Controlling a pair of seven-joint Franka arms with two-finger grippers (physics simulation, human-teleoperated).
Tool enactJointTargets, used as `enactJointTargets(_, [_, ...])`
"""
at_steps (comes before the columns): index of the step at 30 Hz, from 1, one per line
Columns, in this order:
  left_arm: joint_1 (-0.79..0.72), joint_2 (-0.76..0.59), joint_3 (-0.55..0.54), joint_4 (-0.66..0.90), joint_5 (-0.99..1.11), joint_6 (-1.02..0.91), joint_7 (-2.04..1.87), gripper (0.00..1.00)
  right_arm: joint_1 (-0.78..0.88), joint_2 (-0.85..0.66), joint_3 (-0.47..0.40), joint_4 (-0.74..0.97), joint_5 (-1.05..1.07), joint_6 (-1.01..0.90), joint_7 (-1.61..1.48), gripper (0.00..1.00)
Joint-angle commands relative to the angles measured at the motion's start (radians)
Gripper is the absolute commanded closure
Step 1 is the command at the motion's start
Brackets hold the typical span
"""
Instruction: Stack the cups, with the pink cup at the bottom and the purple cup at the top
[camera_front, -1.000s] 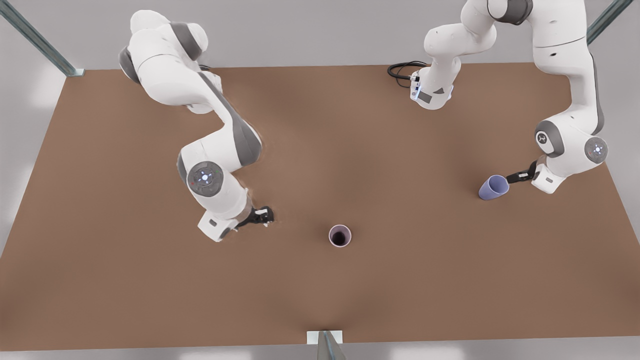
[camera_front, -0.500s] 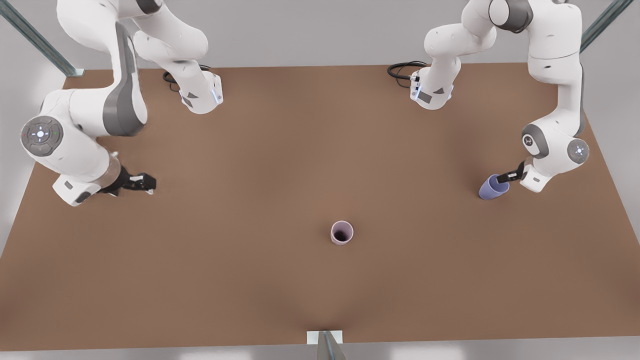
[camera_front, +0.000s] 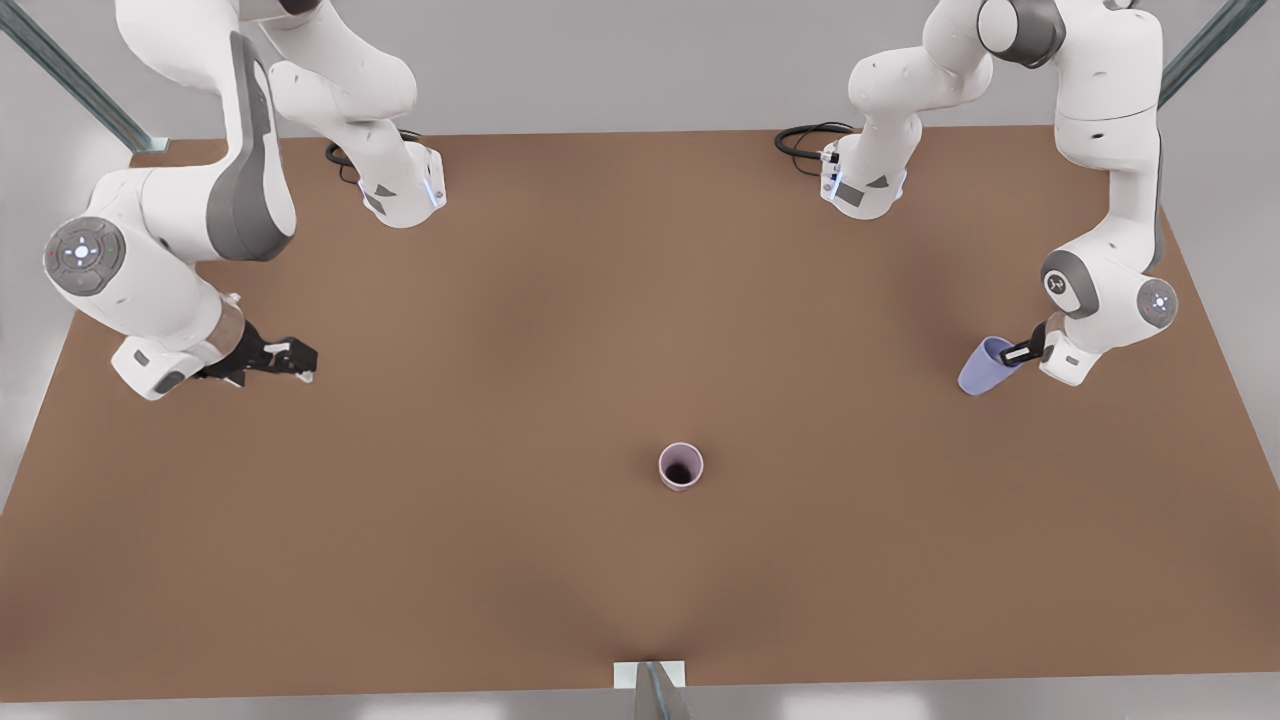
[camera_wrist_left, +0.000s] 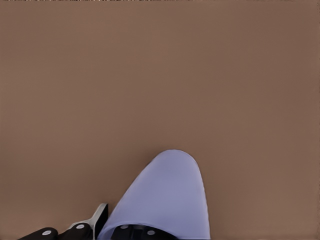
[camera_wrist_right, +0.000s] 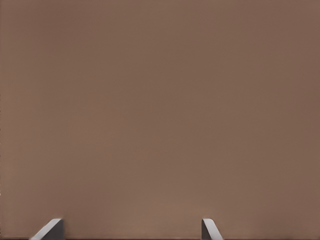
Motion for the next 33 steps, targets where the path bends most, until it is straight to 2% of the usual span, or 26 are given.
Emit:
enactJointTargets(1, [0.000, -0.001, 0.000, 0.000, 0.021, 0.000, -0.006, 0.79, -0.008, 0.000, 0.000, 0.000, 0.000, 0.000, 0.000, 0.00])
enactJointTargets(15, [-0.012, -0.026, -0.024, 0.018, 0.026, -0.063, 0.008, 0.79, -0.008, 0.008, 0.000, 0.006, 0.000, 0.002, 0.000, 0.00])
enactJointTargets(17, [-0.017, -0.046, -0.026, 0.078, 0.023, -0.155, 0.003, 0.79, -0.008, 0.008, 0.000, 0.006, 0.000, 0.000, 0.000, 0.00])
enactJointTargets(20, [-0.112, -0.076, -0.024, 0.179, 0.018, -0.244, -0.007, 0.79, -0.006, 0.017, 0.000, 0.022, 0.000, 0.005, 0.000, 0.00])
enactJointTargets(23, [-0.132, -0.070, -0.110, 0.322, 0.017, -0.342, -0.015, 0.79, -0.009, 0.019, 0.000, 0.020, 0.000, 0.004, 0.000, 0.00])
enactJointTargets(27, [-0.336, -0.056, -0.113, 0.382, -0.029, -0.346, -0.104, 0.79, -0.011, 0.025, -0.003, 0.020, 0.000, 0.000, -0.003, 0.00])
enactJointTargets(30, [-0.351, 0.014, -0.196, 0.554, -0.031, -0.472, -0.302, 0.79, -0.011, 0.025, -0.003, 0.020, 0.000, -0.004, -0.003, 0.00])
enactJointTargets(33, [-0.353, 0.043, -0.325, 0.604, -0.025, -0.472, -0.556, 0.79, -0.011, 0.025, -0.003, 0.020, 0.000, -0.007, -0.003, 0.00])
